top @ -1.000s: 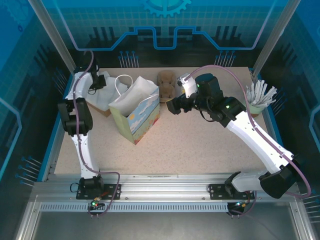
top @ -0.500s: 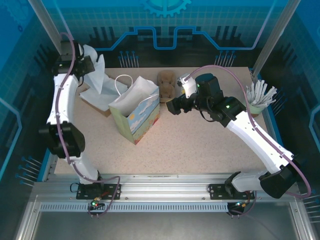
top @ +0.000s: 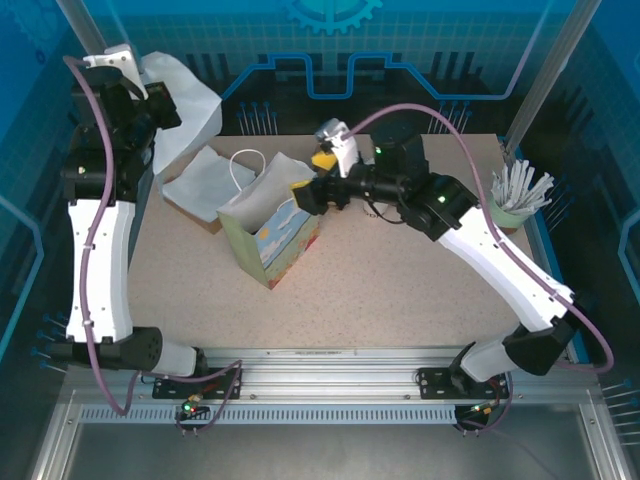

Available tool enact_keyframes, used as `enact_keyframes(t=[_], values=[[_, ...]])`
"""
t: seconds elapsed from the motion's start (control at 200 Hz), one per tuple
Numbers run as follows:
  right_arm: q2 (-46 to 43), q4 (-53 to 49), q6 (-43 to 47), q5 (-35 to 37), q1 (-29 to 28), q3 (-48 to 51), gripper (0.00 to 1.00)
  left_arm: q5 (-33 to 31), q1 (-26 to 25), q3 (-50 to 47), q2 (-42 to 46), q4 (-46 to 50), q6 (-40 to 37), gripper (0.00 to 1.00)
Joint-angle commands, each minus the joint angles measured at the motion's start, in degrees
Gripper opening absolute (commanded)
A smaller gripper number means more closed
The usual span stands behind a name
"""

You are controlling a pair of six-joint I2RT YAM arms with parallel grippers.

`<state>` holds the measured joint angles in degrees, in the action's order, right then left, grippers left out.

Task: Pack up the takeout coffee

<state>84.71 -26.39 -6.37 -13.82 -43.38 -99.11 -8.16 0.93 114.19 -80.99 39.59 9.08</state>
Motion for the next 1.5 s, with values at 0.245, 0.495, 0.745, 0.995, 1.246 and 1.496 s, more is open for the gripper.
enact_keyframes(t=[0.245, 0.495, 0.745, 0.995, 1.246, 1.496], values=[[11.8, 1.5, 3.7, -8.2, 0.0, -18.2, 0.92, 9.9, -6.6, 5.9, 4.0, 2.4, 0.5, 0.0], [18.5, 0.1, 5.2, -13.1, 3.2, -28.9, 0.94, 21.1, -7.0, 5.5, 5.4, 2.1, 3.5, 0.0], [27.1, -5.2, 6.2, -22.9, 5.4, -42.1, 0.8, 24.1, -7.9, 4.6, 5.5, 1.8, 4.1, 0.0], [27.2, -8.7, 7.6, -26.7, 5.8, -44.2, 0.34, 23.9, -8.2, 3.5, 3.6, 2.4, 3.2, 0.0], [21.9, -6.1, 5.6, -28.9, 7.4, -38.7, 0.0, 25.4, -8.2, 4.0, 0.4, 2.9, 1.7, 0.01], [17.7, -3.4, 1.4, -24.3, 8.8, -36.3, 0.0, 29.1, -8.2, 6.7, -1.5, 2.2, 0.8, 0.37]])
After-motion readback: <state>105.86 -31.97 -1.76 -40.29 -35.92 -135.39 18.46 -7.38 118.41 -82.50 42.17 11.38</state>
